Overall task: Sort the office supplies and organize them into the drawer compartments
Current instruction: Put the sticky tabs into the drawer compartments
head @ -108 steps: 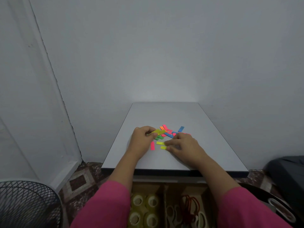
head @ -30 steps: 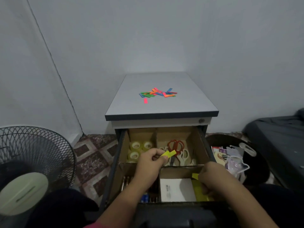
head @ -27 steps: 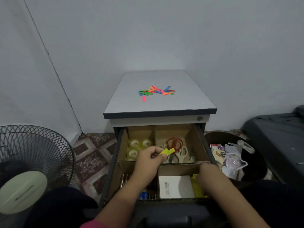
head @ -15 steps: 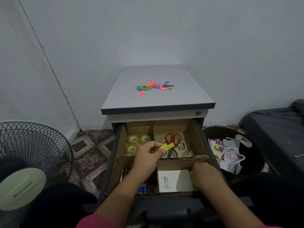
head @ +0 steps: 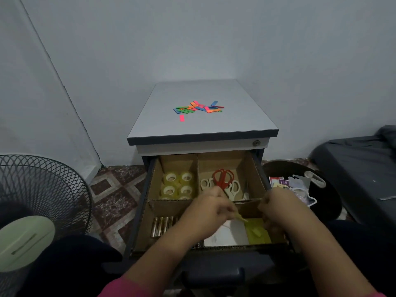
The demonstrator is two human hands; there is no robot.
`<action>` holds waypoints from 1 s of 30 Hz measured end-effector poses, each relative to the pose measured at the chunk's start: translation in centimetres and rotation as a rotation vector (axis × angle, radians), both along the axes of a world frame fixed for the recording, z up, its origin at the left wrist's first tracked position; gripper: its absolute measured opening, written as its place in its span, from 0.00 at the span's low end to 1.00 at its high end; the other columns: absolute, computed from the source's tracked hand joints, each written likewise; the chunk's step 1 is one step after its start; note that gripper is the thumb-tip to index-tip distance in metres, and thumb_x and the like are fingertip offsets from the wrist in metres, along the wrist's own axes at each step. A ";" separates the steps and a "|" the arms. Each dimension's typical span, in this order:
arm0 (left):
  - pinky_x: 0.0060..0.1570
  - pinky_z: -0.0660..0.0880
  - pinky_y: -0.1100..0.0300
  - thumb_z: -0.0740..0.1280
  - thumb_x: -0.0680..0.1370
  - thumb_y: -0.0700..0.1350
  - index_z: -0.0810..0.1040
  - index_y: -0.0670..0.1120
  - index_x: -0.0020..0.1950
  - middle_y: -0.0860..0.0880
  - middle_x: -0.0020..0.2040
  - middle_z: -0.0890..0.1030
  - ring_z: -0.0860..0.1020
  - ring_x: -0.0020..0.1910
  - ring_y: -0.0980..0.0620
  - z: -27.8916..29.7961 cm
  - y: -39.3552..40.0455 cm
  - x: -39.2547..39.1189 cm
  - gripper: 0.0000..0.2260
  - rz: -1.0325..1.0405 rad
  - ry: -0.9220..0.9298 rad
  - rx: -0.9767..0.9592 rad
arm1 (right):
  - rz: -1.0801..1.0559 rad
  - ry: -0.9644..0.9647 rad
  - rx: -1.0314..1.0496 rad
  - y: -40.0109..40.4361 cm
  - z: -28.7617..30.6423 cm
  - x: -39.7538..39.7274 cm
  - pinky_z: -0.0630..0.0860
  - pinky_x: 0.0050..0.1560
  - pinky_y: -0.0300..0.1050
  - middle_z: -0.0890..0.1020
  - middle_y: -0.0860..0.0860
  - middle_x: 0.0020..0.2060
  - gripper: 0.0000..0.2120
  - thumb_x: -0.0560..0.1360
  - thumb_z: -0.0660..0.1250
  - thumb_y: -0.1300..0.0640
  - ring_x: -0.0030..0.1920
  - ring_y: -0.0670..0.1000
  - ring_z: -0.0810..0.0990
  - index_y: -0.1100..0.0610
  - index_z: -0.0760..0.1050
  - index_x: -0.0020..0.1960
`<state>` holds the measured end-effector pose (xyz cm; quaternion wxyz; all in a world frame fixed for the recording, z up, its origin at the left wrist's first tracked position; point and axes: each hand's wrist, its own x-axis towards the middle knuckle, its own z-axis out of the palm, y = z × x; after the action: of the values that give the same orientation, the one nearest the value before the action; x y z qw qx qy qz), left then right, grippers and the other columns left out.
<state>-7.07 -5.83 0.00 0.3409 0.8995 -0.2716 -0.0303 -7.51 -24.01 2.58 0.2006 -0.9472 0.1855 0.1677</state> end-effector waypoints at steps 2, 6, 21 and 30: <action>0.53 0.74 0.55 0.67 0.77 0.47 0.82 0.50 0.55 0.52 0.50 0.73 0.73 0.51 0.53 0.0 -1.5 -0.1 0.08 -0.114 0.024 0.158 | -0.041 0.053 0.051 -0.2 0.4 0.0 0.81 0.50 0.53 0.83 0.56 0.44 0.08 0.76 0.67 0.59 0.44 0.55 0.84 0.61 0.77 0.53; 0.50 0.72 0.55 0.63 0.79 0.40 0.79 0.44 0.59 0.44 0.57 0.73 0.74 0.53 0.45 -0.3 -4.4 0.3 0.11 -0.239 -0.013 0.431 | -0.042 0.059 0.078 -0.3 0.4 0.1 0.82 0.48 0.52 0.85 0.56 0.39 0.06 0.77 0.65 0.60 0.39 0.55 0.85 0.60 0.78 0.51; 0.62 0.70 0.61 0.63 0.79 0.38 0.78 0.49 0.65 0.52 0.62 0.78 0.74 0.61 0.54 -0.5 -2.2 0.3 0.15 -0.197 -0.047 0.342 | 0.164 0.103 -0.052 0.0 -0.1 -0.4 0.79 0.49 0.45 0.81 0.54 0.48 0.10 0.74 0.67 0.63 0.50 0.54 0.82 0.59 0.77 0.55; 0.49 0.69 0.77 0.68 0.77 0.39 0.82 0.58 0.49 0.62 0.46 0.81 0.76 0.51 0.70 1.9 4.7 -0.5 0.12 0.162 0.088 -0.229 | 0.217 0.143 -0.134 2.5 -2.6 -0.2 0.75 0.60 0.49 0.76 0.58 0.62 0.15 0.77 0.62 0.63 0.62 0.57 0.76 0.61 0.73 0.63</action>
<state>-7.61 -1.12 1.91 0.4542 0.8715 -0.1845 -0.0110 -7.67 -21.50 -0.06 0.1037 -0.9587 0.1065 0.2425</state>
